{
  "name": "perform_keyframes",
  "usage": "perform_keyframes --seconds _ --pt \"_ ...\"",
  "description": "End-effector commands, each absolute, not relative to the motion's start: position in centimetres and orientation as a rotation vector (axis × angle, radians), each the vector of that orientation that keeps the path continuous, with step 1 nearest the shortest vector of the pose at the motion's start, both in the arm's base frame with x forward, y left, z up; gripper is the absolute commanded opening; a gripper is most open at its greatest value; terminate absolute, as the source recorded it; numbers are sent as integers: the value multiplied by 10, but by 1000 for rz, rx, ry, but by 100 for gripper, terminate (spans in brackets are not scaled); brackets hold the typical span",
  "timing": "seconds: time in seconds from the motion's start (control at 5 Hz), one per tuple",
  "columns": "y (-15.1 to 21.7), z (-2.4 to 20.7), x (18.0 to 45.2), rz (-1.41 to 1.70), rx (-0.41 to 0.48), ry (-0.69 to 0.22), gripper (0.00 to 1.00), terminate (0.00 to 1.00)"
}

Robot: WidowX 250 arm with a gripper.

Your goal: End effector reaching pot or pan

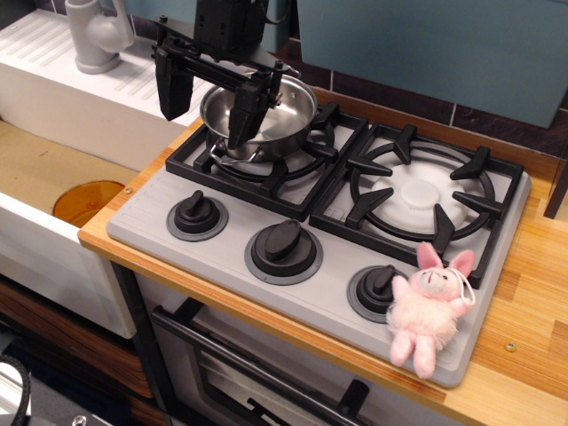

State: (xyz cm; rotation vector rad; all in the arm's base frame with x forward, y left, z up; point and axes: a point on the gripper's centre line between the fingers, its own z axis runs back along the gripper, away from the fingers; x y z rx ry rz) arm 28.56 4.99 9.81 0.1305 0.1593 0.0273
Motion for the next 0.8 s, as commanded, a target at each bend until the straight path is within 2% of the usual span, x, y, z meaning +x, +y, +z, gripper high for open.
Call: perform_keyframes --seconds 0.0,0.6 --pt "25 118 301 59 126 117 100 0" --pt "4 108 328 44 86 86 100 0"
